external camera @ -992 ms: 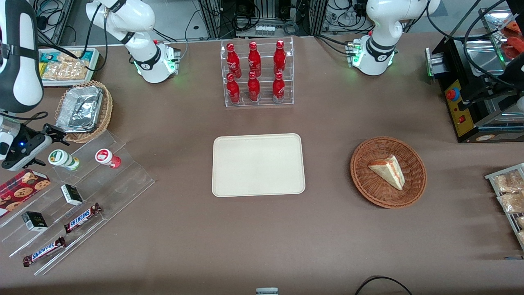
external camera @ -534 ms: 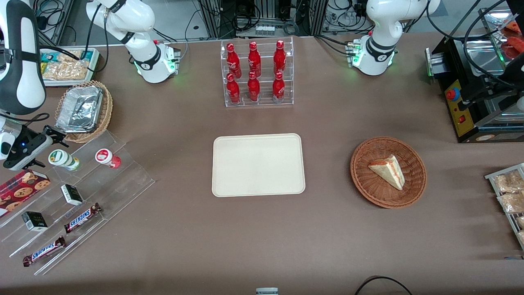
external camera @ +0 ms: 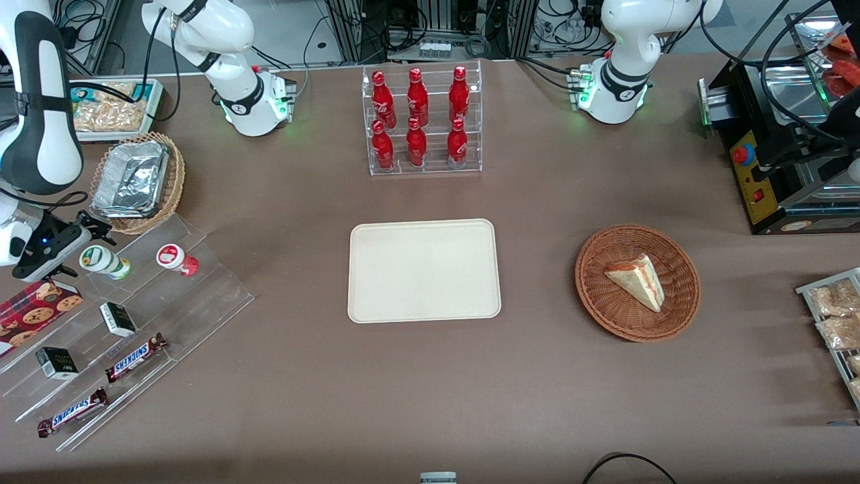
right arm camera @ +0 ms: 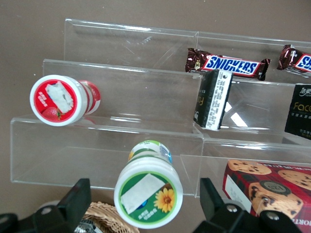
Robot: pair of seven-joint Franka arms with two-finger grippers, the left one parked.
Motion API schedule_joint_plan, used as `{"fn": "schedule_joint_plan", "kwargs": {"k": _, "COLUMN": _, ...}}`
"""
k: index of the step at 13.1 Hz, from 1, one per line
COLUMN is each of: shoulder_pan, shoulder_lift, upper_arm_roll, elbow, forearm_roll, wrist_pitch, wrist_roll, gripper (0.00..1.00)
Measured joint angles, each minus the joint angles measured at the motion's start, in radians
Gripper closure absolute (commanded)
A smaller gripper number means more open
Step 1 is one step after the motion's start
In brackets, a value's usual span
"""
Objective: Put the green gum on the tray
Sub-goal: 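Close the right gripper around the green-and-white gum container, then lift the gum container and carry it over the cream tray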
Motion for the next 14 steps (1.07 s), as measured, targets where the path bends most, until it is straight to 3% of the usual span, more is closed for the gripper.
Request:
{"fn": "schedule_joint_plan", "kwargs": {"k": 1, "shoulder_pan": 0.000, "shoulder_lift": 0.001, "upper_arm_roll": 0.000, "elbow": -0.006, "forearm_roll": 0.000, "wrist_pitch": 0.009, "wrist_roll": -0.002, "gripper": 0.23}}
{"fn": "schedule_joint_plan", "kwargs": {"k": 3, "shoulder_pan": 0.000, "shoulder_lift": 0.003, "upper_arm_roll": 0.000, "elbow": -0.012, "forearm_roll": 0.000, "wrist_pitch": 0.019, "wrist_roll": -0.015, "gripper": 0.89}}
{"fn": "schedule_joint_plan", "kwargs": {"k": 4, "shoulder_pan": -0.002, "shoulder_lift": 0.003, "upper_arm_roll": 0.000, "elbow": -0.015, "forearm_roll": 0.000, "wrist_pitch": 0.024, "wrist_roll": -0.017, "gripper": 1.00}}
{"fn": "schedule_joint_plan", "kwargs": {"k": 10, "shoulder_pan": -0.005, "shoulder_lift": -0.001, "upper_arm_roll": 0.011, "elbow": 0.006, "forearm_roll": 0.000, "wrist_pitch": 0.008, "wrist_roll": -0.016, "gripper": 1.00}}
{"fn": "schedule_joint_plan", "kwargs": {"k": 14, "shoulder_pan": 0.080, "shoulder_lift": -0.007, "upper_arm_roll": 0.033, "elbow": 0.130, "forearm_roll": 0.000, "wrist_pitch": -0.162, "wrist_roll": 0.141, "gripper": 1.00}}
